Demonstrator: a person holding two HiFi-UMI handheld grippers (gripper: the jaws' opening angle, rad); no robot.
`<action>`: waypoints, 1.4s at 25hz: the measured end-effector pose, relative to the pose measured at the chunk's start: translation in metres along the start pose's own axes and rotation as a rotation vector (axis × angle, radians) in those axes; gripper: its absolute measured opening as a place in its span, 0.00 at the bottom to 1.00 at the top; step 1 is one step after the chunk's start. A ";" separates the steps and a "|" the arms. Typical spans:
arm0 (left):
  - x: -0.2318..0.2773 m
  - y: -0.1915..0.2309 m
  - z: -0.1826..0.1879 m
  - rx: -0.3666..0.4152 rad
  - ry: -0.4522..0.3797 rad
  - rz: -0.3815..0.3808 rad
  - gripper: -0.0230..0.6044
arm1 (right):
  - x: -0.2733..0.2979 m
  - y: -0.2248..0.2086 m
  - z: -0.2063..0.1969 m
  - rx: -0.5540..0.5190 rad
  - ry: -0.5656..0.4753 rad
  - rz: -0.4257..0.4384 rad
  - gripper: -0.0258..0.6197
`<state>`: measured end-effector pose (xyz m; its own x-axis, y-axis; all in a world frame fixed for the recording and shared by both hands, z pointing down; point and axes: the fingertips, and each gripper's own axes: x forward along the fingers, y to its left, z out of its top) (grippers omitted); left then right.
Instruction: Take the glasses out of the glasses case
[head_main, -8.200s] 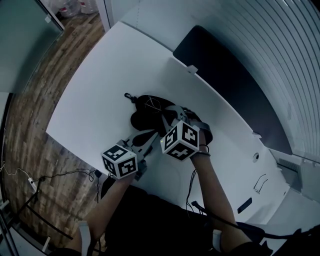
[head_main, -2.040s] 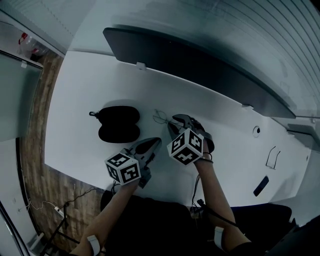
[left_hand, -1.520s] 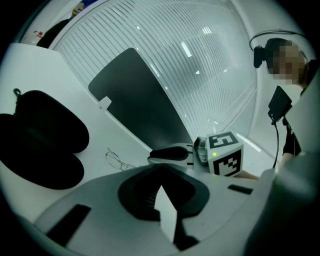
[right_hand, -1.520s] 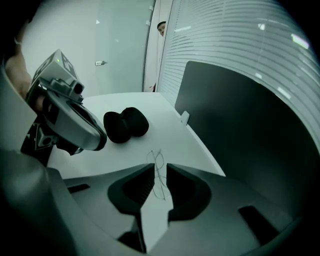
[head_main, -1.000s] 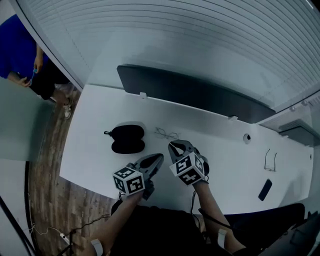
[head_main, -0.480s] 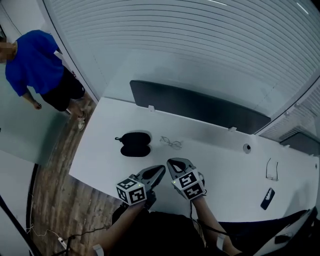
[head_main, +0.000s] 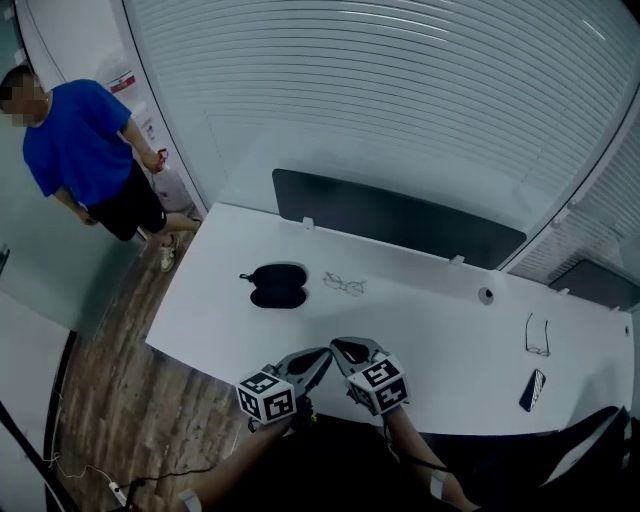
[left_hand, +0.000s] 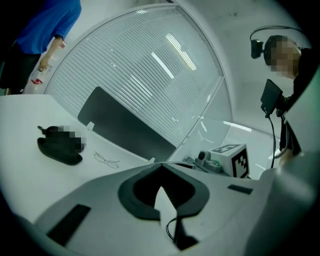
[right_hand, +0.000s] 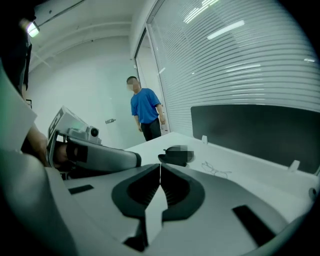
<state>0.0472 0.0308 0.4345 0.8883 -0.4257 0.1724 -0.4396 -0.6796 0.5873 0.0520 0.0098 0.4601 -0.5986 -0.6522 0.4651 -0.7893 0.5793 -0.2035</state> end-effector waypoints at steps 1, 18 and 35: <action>-0.005 -0.003 -0.001 -0.002 -0.007 -0.002 0.05 | -0.003 0.004 -0.001 0.011 -0.001 -0.001 0.07; -0.116 -0.075 -0.061 0.016 -0.024 -0.086 0.05 | -0.060 0.130 -0.047 0.043 -0.028 -0.049 0.07; -0.181 -0.134 -0.129 -0.036 0.022 -0.193 0.05 | -0.116 0.209 -0.108 0.175 0.000 -0.114 0.07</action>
<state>-0.0373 0.2758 0.4273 0.9584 -0.2765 0.0709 -0.2565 -0.7250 0.6392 -0.0292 0.2594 0.4568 -0.5041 -0.7084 0.4940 -0.8636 0.4082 -0.2958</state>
